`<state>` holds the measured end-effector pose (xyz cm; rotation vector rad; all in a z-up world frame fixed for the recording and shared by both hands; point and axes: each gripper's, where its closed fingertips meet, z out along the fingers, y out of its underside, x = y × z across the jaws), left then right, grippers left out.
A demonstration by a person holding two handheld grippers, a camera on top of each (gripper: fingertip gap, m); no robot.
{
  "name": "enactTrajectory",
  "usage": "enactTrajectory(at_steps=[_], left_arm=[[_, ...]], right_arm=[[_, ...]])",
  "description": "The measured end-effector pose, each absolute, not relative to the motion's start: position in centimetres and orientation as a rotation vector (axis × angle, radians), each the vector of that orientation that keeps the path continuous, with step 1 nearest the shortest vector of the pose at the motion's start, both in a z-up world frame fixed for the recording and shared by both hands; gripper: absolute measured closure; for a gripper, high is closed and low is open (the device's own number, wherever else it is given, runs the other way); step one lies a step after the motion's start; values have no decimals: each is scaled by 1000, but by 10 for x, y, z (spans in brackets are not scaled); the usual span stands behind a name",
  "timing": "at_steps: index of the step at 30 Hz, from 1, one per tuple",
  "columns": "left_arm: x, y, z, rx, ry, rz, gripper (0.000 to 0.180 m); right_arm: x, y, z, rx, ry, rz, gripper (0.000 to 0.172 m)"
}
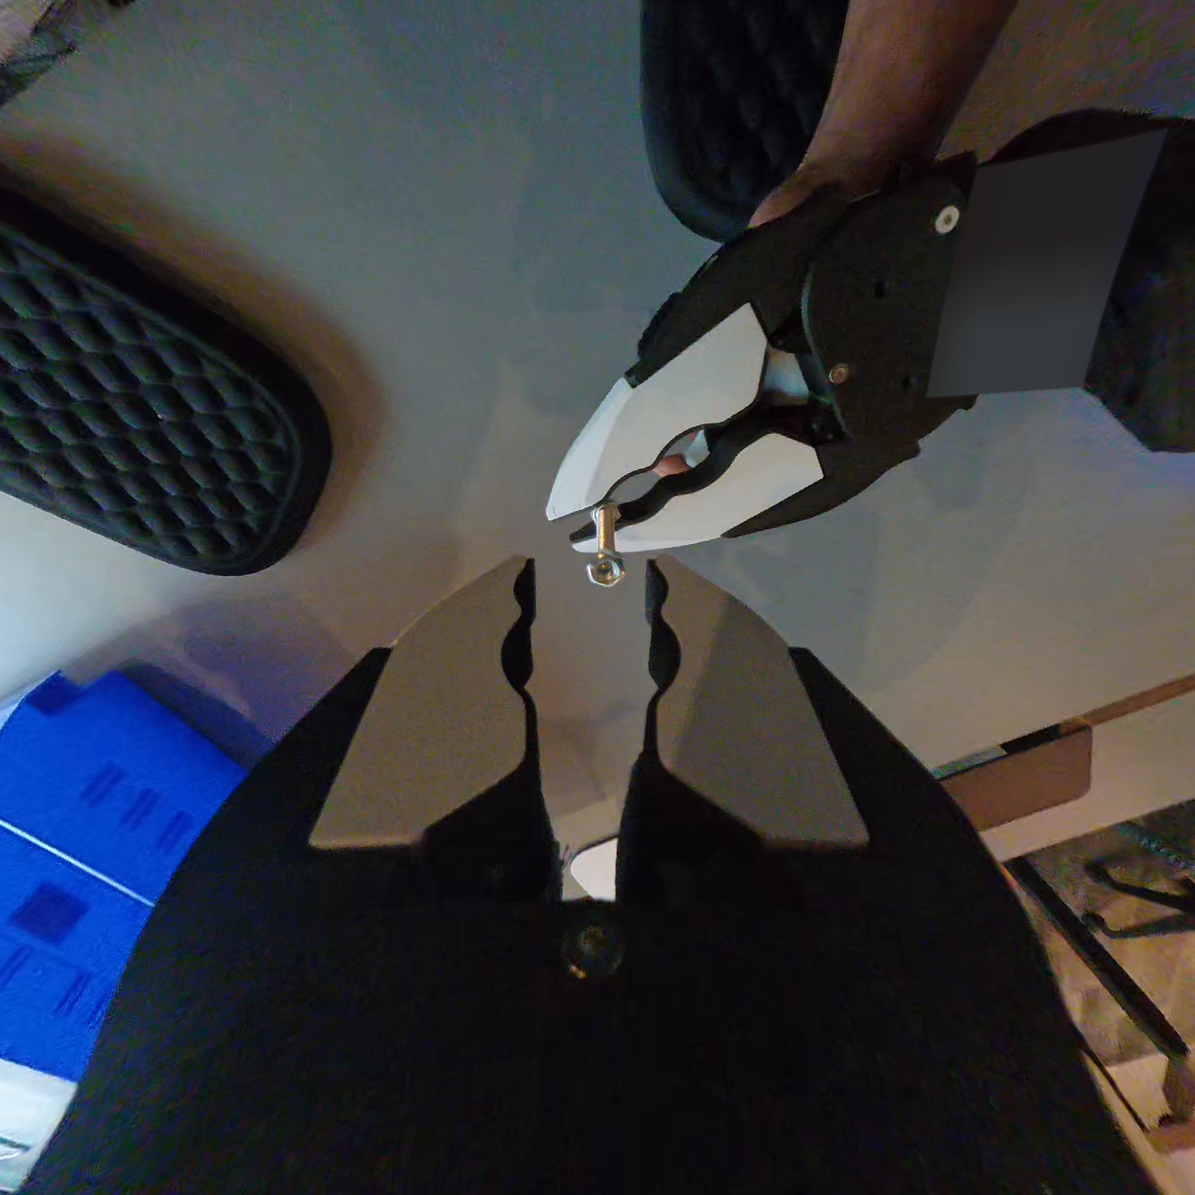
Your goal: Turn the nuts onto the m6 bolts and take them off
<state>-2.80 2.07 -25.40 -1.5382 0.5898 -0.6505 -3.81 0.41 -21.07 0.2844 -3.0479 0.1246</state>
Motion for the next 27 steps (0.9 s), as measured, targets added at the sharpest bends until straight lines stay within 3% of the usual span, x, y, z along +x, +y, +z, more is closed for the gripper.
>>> enactTrajectory(at_steps=[5, 18, 22, 25, 27], left_arm=[[-28, 21, -254, -1539, 589, -647, 171], [-27, 21, -255, -1542, 594, -623, 171], [-27, 21, -254, -1537, 596, -641, 171], [-27, 20, -254, -1533, 603, -653, 171], [-26, 19, -254, -1533, 608, -657, 171]], right_arm=[[-43, 5, -214, 274, -3027, 112, 161], [-40, 5, -215, -984, -2944, 102, 161], [-42, 2, -211, -543, -3041, 114, 125], [-39, 7, -207, 29, -3050, 40, 127], [-38, 4, -207, 256, -3023, 71, 137]])
